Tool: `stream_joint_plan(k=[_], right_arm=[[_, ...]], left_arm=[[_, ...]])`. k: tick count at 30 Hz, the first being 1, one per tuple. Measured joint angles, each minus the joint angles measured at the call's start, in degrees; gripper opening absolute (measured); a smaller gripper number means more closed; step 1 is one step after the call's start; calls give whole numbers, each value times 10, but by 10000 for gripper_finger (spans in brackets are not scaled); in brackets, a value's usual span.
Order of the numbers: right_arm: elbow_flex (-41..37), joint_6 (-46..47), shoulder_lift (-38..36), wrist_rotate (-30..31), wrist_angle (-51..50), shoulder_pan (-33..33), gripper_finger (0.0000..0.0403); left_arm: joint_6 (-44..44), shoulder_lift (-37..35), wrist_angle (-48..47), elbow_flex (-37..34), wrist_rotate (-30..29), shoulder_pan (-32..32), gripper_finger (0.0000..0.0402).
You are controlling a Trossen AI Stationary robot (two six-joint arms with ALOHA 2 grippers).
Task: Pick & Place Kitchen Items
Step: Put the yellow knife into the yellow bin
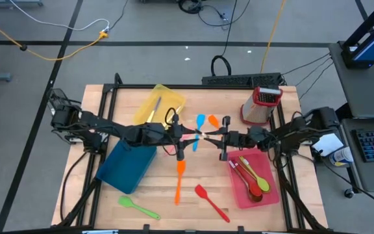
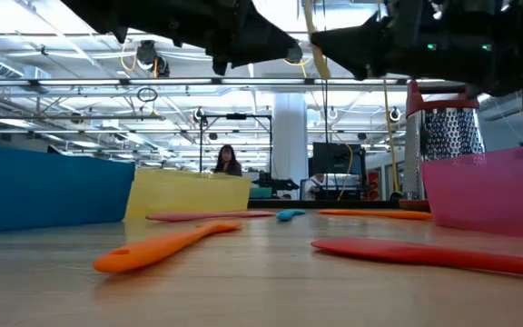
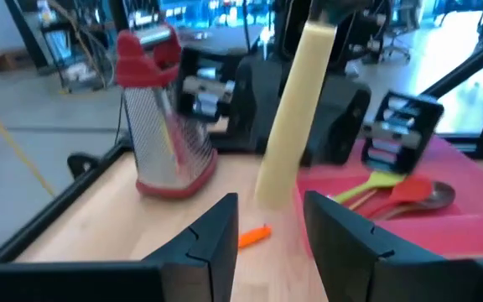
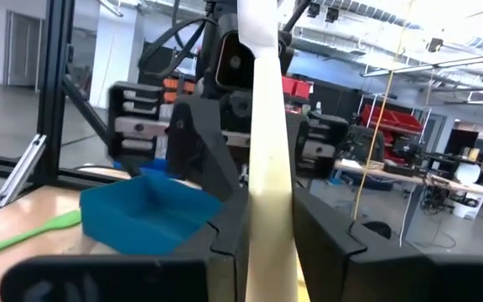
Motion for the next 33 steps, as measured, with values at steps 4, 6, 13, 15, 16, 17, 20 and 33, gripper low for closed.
stream_joint_plan(k=[4, 6, 13, 15, 16, 17, 20, 33], right_arm=[[19, -2, 22, 1, -7, 0, 72], [17, -3, 21, 3, -5, -1, 73], [16, 0, 21, 1, -10, -7, 68], [16, 0, 21, 0, -13, -7, 70], [16, 0, 21, 0, -16, -7, 71], [16, 0, 22, 0, -17, -7, 71], [16, 0, 21, 0, -22, -7, 69], [20, 10, 21, 0, -33, -7, 70]], left_arm=[[17, 26, 44, 0, 0, 1, 143], [29, 39, 69, -1, 0, 1, 143], [44, 45, 98, 0, -1, 2, 143], [45, 45, 107, 0, 0, 2, 143], [46, 45, 110, 0, -1, 2, 143], [46, 44, 111, 0, -1, 2, 143], [47, 45, 120, 0, -1, 3, 143], [41, 45, 158, 0, 25, 18, 143]])
